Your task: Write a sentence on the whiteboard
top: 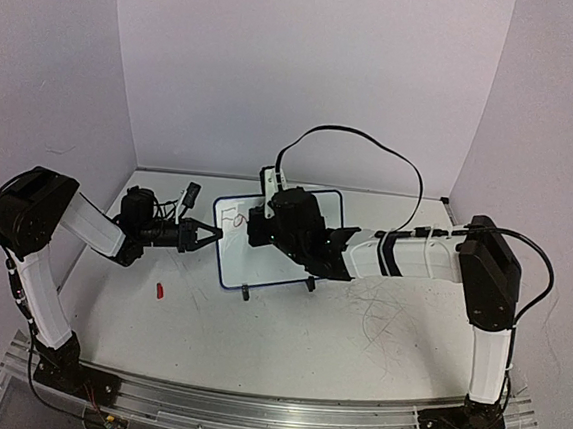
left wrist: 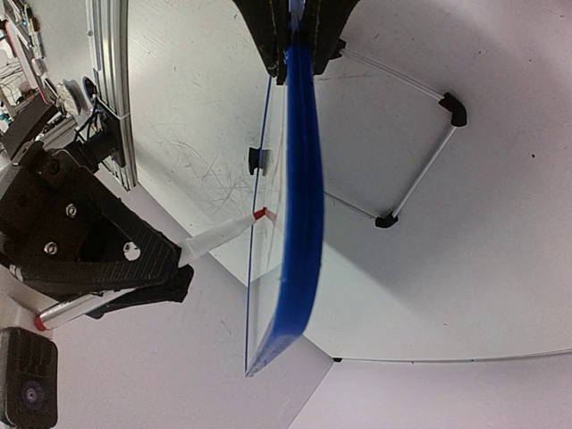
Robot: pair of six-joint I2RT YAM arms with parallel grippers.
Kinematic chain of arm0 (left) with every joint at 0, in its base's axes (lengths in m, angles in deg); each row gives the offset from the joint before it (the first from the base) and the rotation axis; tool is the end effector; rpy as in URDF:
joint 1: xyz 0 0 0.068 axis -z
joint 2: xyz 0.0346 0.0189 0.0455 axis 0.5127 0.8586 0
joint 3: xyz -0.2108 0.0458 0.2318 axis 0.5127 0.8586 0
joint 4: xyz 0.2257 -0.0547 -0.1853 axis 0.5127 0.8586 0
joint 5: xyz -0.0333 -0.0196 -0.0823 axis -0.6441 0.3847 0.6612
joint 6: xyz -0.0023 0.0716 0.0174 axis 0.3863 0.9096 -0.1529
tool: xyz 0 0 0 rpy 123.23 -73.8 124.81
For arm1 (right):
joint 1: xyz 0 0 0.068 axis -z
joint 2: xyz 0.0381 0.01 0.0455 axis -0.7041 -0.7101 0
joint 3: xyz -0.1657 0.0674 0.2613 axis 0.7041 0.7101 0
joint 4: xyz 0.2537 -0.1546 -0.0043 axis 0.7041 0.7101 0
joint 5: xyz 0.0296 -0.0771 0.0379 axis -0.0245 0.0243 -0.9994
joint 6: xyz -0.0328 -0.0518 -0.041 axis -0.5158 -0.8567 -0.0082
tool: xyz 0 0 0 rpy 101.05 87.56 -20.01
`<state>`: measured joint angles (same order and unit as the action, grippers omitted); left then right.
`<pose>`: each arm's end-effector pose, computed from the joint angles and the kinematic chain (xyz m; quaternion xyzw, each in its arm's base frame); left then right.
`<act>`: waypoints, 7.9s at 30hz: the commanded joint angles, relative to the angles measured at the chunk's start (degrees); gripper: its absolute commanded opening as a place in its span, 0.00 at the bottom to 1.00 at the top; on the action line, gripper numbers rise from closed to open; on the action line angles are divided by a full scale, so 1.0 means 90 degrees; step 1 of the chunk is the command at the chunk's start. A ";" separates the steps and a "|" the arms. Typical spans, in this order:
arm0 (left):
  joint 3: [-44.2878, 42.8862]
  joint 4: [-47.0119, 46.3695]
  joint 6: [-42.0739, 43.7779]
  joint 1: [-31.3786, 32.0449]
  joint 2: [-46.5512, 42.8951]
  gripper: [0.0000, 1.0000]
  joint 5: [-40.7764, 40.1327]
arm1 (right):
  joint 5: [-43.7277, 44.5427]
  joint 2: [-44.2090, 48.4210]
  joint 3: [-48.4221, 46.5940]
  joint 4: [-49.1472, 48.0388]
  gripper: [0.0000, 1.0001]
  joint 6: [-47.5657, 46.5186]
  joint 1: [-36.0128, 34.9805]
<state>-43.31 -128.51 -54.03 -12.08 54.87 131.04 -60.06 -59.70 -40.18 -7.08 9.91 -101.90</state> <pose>0.3439 -0.1685 0.1603 0.2667 0.7102 -0.5124 0.4025 0.3194 0.4629 0.2541 -0.2057 0.7597 0.2633 0.5578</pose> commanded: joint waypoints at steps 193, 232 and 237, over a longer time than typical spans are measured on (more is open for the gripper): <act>-0.0266 0.1148 0.0965 0.0222 -0.0390 0.00 -0.0448 | 0.0375 0.0142 -0.0278 0.0266 0.00 -0.0348 0.0090; -0.0286 0.1186 0.0986 0.0251 -0.0398 0.00 -0.0458 | 0.0169 0.0321 0.0278 0.0450 0.00 0.0064 0.0041; -0.0282 0.1200 0.0996 0.0249 -0.0394 0.00 -0.0465 | -0.0015 0.0622 0.0172 0.0328 0.00 -0.0051 0.0042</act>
<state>-44.51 -120.49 -48.08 -10.53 52.29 128.80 -59.75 -57.49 -37.82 -4.34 10.13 -101.97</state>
